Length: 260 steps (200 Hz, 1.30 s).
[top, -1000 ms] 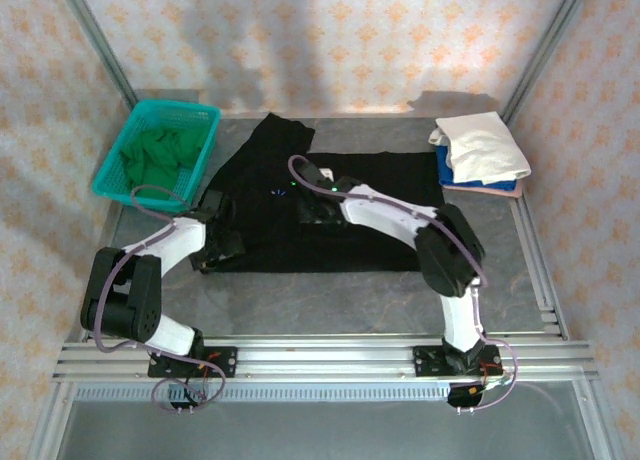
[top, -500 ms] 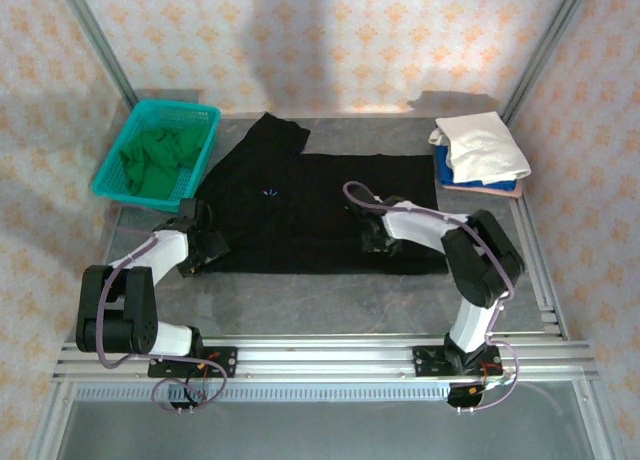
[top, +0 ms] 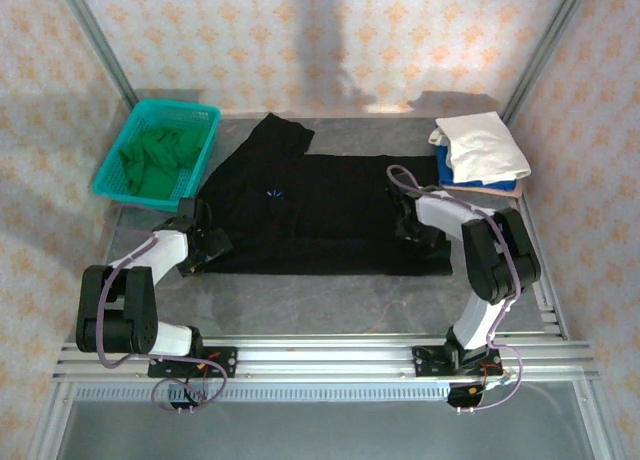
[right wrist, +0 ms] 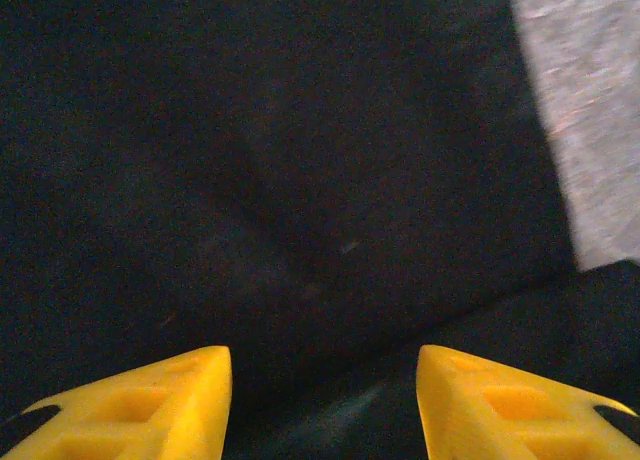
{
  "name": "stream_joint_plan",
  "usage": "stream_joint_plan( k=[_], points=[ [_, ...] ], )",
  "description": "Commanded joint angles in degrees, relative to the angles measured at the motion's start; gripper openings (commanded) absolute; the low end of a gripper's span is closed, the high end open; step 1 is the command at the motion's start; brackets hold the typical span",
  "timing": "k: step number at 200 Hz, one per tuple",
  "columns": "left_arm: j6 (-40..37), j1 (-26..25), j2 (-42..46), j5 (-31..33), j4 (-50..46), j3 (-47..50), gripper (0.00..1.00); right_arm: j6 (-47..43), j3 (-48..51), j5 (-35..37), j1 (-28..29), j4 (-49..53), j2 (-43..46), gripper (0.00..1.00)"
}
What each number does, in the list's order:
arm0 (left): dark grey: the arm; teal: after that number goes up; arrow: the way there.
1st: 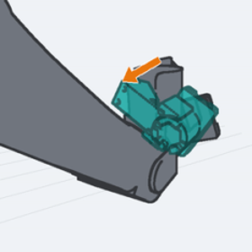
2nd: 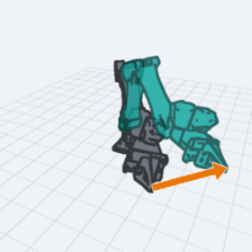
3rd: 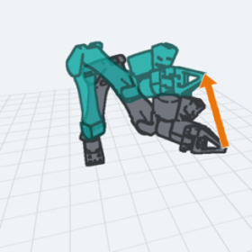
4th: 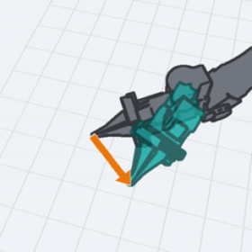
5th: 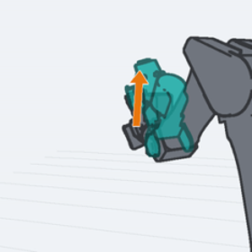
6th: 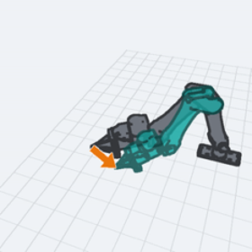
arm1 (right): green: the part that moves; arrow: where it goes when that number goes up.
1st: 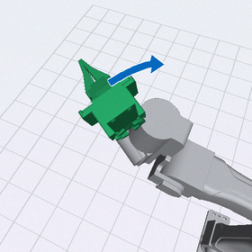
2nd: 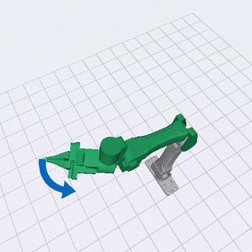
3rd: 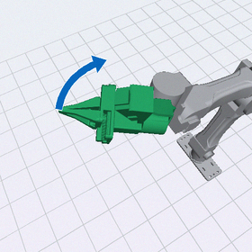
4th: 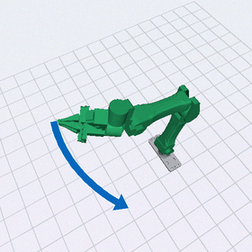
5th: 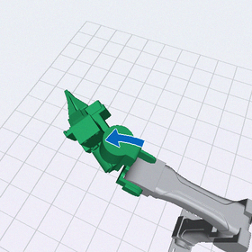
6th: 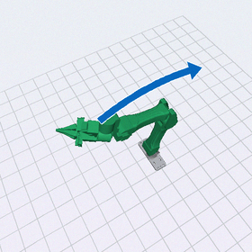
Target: Fold and stack the t-shirts
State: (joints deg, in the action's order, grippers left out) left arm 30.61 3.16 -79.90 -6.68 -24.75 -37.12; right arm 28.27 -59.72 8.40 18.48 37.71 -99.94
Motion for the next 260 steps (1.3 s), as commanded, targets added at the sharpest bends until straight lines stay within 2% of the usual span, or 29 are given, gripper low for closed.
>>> stream_joint_plan(
  k=[1, 26, 56, 78, 102, 126, 144, 182, 212, 232, 260],
  points=[
    [0.7, 1.0, 0.7, -0.1, -2.9, 1.8, 0.95, 0.5, 0.2, 0.2, -0.8, 3.1, 2.0, 0.51],
    [0.4, -0.5, 6.8, 0.5, -5.3, 1.2, 1.0, 1.8, 3.8, -2.2, 1.1, 1.7, 9.5, 0.53],
    [1.2, -6.9, 11.3, 3.6, -8.6, -3.2, 1.0, 4.3, 7.1, -0.8, 4.4, 2.4, 15.6, 0.54],
    [1.6, -11.3, 7.7, 3.3, -6.5, -7.0, 1.0, 5.2, 10.4, -0.8, 4.3, 0.9, 15.6, 0.55],
    [0.9, -14.1, -0.8, 2.5, -3.4, -12.5, 1.0, 5.4, 11.0, -0.5, 1.1, 0.5, 11.5, 0.55],
    [0.3, -13.9, -9.3, 2.5, -1.7, -16.8, 1.0, 3.5, 10.4, 0.1, -3.5, -0.5, 8.3, 0.55],
    [-2.1, -11.7, -14.6, 1.6, -1.2, -19.1, 1.0, 2.5, 8.7, -1.1, -7.3, 0.3, 6.9, 0.55],
    [-3.5, -10.5, -18.0, 2.6, -3.0, -21.5, 1.0, 1.6, 5.1, -6.4, -7.6, -0.5, 12.7, 0.57],
    [-2.3, -10.1, -17.8, 2.9, -1.6, -18.2, 1.0, 1.8, 1.5, -10.7, -3.6, -4.8, 11.0, 0.61],
    [-2.2, -8.5, -18.3, 1.9, -2.0, -16.7, 1.0, 2.6, -0.1, -8.8, 0.5, -4.7, 5.7, 0.61],
    [-2.5, -7.9, -14.8, 1.1, -2.2, -12.0, 1.0, 5.8, 4.9, -10.2, 2.9, -7.6, 2.6, 0.6]
  ],
)
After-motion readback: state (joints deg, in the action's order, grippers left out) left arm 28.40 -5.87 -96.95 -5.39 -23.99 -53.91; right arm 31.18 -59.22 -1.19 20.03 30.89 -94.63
